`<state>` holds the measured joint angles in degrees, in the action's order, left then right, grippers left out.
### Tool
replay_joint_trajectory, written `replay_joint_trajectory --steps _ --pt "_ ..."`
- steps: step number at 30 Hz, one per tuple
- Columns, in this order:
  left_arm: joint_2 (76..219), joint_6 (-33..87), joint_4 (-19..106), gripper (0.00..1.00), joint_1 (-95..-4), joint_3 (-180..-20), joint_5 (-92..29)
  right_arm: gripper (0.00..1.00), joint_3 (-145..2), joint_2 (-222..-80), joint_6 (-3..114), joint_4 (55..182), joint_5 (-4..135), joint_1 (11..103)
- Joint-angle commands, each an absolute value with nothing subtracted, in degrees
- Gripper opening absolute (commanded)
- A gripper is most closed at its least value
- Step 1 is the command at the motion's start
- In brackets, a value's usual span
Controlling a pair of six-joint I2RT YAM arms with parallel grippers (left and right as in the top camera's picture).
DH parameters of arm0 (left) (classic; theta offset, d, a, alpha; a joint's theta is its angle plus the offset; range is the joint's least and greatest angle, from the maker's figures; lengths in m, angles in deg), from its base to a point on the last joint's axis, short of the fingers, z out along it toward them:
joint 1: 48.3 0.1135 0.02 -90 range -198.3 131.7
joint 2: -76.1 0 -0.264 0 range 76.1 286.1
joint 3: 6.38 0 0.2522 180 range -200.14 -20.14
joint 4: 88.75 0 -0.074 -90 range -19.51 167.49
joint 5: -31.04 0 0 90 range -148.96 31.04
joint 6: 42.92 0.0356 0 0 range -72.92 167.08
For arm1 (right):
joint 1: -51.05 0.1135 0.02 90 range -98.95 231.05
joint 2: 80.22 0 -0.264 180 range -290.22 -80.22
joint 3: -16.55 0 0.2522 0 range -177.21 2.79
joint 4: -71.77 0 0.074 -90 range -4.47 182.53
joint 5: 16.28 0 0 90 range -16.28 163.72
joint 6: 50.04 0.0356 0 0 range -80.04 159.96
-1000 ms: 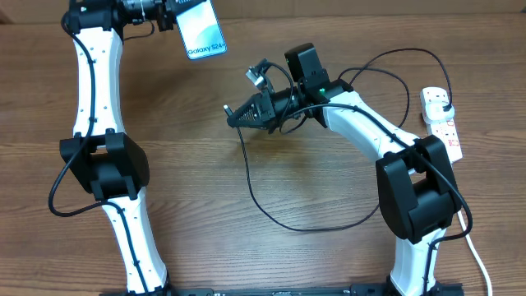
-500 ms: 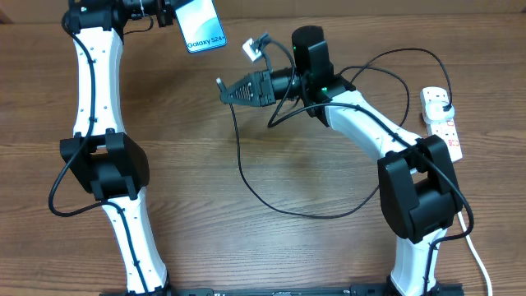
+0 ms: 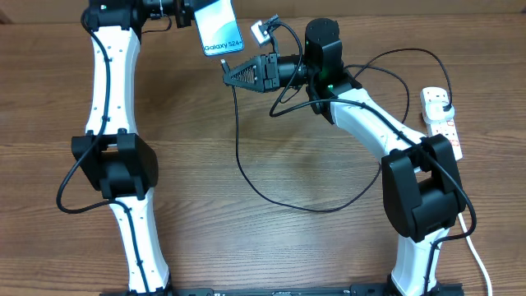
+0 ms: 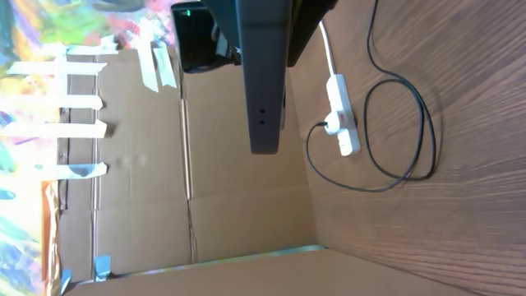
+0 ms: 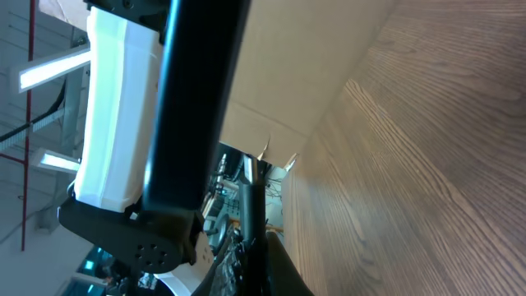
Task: Plug charger to phone and switch on socket
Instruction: 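Lift the plug with the right gripper toward the phone's bottom port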
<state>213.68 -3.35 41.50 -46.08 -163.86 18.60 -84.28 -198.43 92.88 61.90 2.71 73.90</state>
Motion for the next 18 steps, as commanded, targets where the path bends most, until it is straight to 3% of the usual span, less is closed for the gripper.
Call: replay_joint_trajectory --steps 1,18 --pt "211.93 -2.26 41.76 0.04 -46.17 -165.15 16.46 0.04 -85.41 -196.46 93.8 60.15 3.81 73.46" --pt "211.93 -2.85 41.76 0.04 -44.51 -165.15 15.5 0.04 -85.41 -196.46 94.02 60.1 4.9 72.28"
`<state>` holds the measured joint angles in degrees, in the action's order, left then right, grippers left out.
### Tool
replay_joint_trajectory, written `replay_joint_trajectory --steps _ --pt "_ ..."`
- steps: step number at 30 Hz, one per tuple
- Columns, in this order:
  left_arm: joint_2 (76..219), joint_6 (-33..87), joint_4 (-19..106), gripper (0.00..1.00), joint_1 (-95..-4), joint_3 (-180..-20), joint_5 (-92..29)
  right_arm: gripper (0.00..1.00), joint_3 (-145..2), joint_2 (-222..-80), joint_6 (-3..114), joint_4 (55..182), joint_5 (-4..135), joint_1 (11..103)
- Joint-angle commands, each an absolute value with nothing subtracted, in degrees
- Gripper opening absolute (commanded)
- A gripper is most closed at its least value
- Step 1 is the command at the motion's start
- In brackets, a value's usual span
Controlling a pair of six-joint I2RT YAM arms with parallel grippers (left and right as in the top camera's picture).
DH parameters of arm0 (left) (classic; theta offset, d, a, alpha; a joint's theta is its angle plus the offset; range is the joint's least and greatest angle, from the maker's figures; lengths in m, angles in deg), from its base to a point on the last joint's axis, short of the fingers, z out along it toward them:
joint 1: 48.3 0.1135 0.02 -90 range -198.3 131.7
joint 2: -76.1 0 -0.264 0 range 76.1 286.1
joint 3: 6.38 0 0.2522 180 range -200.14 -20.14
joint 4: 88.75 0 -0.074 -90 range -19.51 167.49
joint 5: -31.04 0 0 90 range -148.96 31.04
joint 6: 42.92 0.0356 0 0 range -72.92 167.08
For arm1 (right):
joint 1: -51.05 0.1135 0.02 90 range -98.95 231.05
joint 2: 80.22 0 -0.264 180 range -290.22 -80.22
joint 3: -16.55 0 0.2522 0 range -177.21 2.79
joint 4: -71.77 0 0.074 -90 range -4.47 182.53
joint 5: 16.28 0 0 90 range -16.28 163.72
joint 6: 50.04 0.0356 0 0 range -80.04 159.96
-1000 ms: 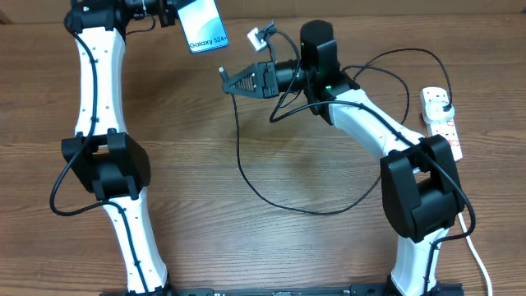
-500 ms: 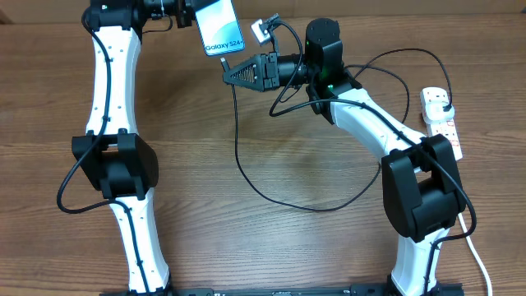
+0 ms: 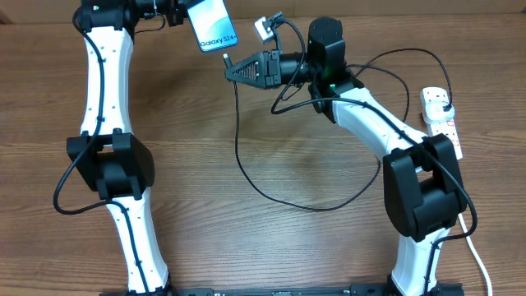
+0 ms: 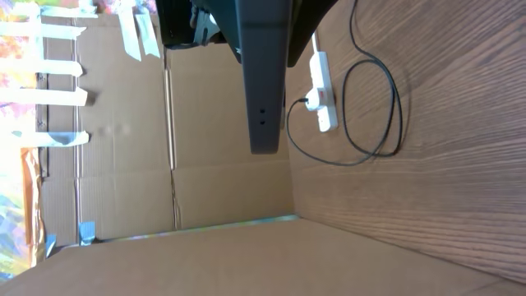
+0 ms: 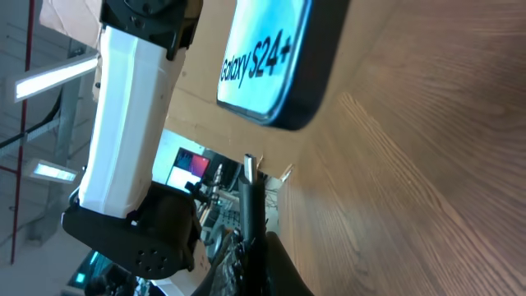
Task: Plug charger to phone and switch on socket
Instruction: 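Lift the plug with the right gripper toward the phone's bottom port, then push the USB-C plug into the phone's port with the right gripper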
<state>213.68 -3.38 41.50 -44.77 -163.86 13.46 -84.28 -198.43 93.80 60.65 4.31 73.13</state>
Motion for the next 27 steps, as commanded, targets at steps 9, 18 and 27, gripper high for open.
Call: replay_joint_trajectory --steps 9,18,27 --pt "211.93 -2.83 41.65 0.04 -45.45 -165.15 13.88 0.04 -85.41 -196.46 94.19 60.1 5.51 72.17" --pt "211.93 -2.37 41.28 0.04 -45.82 -165.15 11.5 0.04 -85.41 -196.46 94.22 60.1 6.36 72.17" --pt "211.93 -1.71 41.3 0.04 -46.48 -165.15 11.15 0.04 -85.41 -196.46 96.12 60.1 7.7 72.17"
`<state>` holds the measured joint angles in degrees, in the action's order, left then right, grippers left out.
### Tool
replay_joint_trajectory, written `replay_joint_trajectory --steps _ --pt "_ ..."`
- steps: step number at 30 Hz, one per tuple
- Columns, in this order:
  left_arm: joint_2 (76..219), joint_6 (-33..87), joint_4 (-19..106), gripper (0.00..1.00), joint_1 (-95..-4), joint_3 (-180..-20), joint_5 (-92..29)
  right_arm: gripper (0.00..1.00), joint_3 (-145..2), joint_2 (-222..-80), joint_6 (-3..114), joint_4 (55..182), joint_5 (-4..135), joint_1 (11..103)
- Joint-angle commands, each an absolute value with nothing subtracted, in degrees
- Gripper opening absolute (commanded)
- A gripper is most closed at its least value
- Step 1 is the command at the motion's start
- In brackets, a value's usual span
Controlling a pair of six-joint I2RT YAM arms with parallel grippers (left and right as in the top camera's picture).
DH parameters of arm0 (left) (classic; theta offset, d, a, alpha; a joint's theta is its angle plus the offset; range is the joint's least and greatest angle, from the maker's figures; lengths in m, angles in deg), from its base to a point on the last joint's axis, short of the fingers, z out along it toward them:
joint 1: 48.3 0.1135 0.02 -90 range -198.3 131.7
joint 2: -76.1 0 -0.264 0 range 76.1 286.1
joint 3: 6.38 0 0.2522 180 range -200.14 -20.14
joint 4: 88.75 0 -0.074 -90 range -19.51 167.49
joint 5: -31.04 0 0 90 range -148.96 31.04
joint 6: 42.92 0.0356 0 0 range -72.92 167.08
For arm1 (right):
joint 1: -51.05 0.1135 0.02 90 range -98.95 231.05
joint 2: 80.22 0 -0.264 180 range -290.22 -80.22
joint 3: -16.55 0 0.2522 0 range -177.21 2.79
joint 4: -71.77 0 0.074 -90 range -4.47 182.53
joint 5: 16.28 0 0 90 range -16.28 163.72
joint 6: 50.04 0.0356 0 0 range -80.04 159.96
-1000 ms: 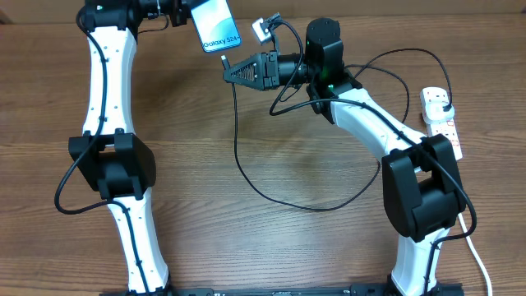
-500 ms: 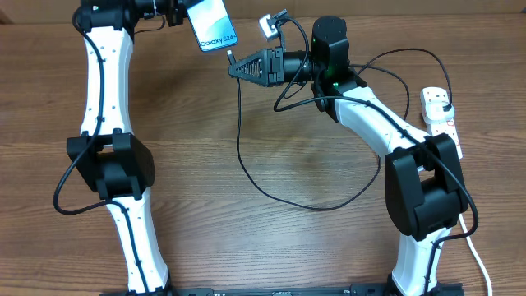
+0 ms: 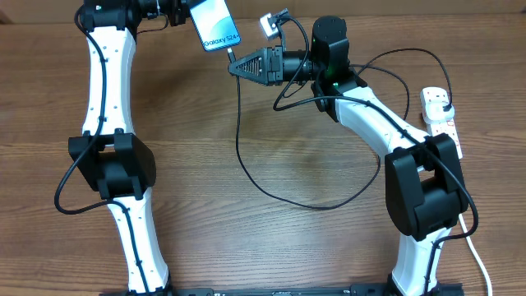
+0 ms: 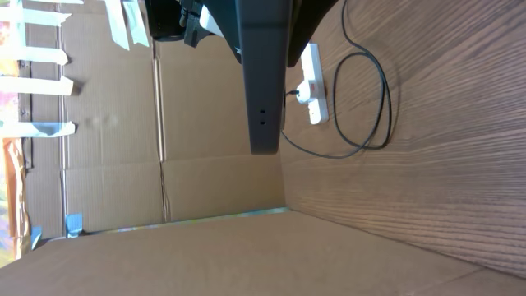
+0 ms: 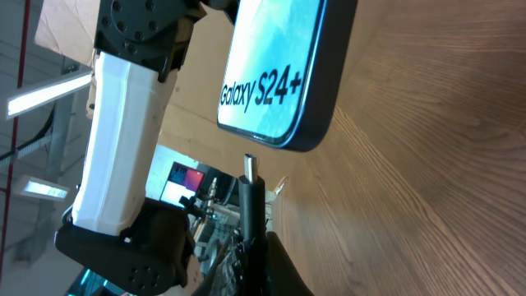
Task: Plug charger to phone and switch on socket
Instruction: 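Push the USB-C plug into the phone's port with the right gripper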
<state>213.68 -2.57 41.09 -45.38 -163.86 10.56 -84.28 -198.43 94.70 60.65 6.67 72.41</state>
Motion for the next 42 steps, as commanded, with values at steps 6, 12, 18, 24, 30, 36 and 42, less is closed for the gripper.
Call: replay_joint_trajectory --steps 6,12,18,24,30,36,42 --pt "211.93 -1.8 41.3 0.04 -47.09 -165.15 11.15 0.04 -85.41 -196.46 96.16 60.15 7.68 72.17" --pt "211.93 -1.78 41.3 0.04 -47.22 -165.15 11.15 0.04 -85.41 -196.46 96.16 60.15 7.68 72.17" --pt "211.93 -1.8 41.28 0.04 -47.29 -165.15 11.61 0.04 -85.41 -196.46 96.82 60.32 7.81 72.17" --pt "211.93 -1.78 41.3 0.04 -48.05 -165.15 11.65 0.04 -85.41 -196.46 96.99 60.32 8.11 72.17" --pt "211.93 -1.76 41.3 0.04 -48.33 -165.15 12.57 0.04 -85.41 -196.46 96.99 60.32 8.11 72.17" --pt "211.93 -0.62 41.33 0.04 -48.33 -165.15 13.22 0.04 -85.41 -196.46 97.52 60.3 8.11 72.17" --pt "211.93 4.45 41.33 0.04 -48.33 -165.15 18.27 0.04 -85.41 -196.46 98.33 60.28 8.14 72.17"
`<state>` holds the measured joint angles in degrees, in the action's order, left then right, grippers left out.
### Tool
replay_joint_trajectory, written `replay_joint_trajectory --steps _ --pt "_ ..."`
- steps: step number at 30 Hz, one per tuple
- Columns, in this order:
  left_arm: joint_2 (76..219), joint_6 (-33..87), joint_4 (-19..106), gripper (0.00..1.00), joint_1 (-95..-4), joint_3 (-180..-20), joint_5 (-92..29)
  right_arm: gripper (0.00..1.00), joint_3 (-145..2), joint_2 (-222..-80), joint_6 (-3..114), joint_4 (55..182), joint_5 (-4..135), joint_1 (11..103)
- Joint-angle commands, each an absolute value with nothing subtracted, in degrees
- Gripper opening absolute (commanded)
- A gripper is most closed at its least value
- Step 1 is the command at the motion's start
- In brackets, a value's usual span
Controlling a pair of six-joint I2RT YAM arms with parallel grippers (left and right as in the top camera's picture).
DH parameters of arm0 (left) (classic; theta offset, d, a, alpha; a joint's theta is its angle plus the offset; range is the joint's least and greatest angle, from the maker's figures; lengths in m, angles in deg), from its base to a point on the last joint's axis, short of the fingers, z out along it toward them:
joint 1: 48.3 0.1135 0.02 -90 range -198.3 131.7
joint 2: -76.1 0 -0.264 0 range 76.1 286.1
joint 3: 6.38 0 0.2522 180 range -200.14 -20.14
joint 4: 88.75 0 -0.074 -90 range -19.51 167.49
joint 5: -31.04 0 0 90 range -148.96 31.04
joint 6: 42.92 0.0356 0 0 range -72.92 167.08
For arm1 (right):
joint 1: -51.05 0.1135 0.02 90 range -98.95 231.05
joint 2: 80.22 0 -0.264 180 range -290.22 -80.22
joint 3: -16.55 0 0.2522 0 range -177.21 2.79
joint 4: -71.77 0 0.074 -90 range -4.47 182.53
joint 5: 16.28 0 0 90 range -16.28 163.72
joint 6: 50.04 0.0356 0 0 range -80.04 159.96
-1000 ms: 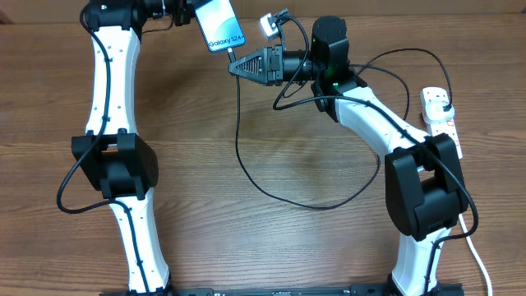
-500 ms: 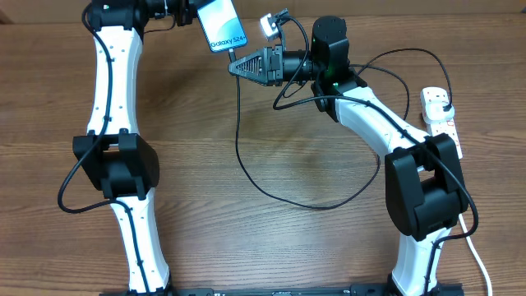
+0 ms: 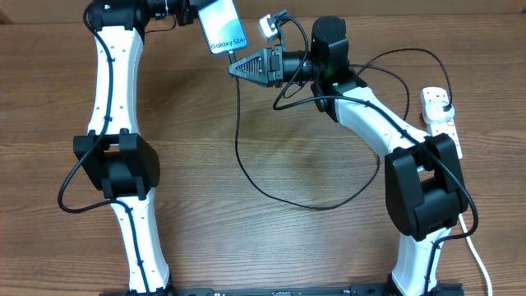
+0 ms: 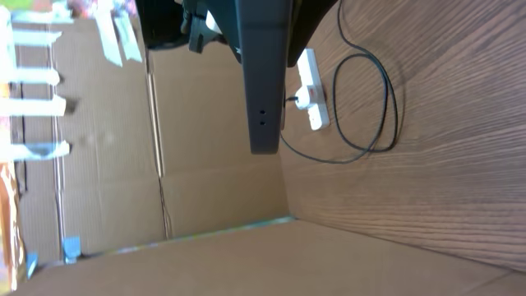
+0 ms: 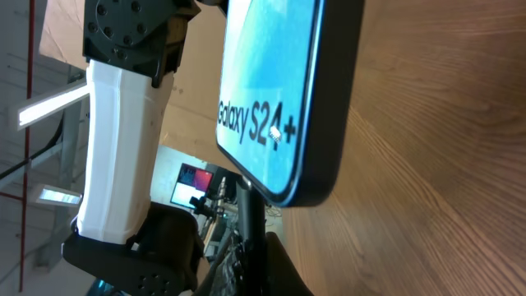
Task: Plug charger to phone and switch on socket
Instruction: 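Push the USB-C plug into the phone's port with the right gripper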
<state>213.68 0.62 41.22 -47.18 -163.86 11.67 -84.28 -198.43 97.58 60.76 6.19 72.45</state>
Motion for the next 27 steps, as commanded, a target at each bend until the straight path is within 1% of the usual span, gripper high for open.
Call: replay_joint_trajectory --steps 1,19,24,27 --pt "211.93 4.76 41.33 0.04 -48.33 -165.15 18.69 0.04 -85.41 -196.46 98.33 60.28 8.14 72.17" --pt "211.93 5.41 41.3 0.04 -50.0 -165.15 20.68 0.04 -85.44 -196.46 98.74 59.82 10.63 72.17" --pt "211.93 9.04 41.26 0.04 -50.39 -165.15 23.32 0.04 -85.44 -196.46 100.07 58.92 10.04 71.41" --pt "211.93 9.04 41.26 0.04 -50.59 -165.15 23.25 0.04 -85.44 -196.46 101.01 57.83 9.8 70.86"
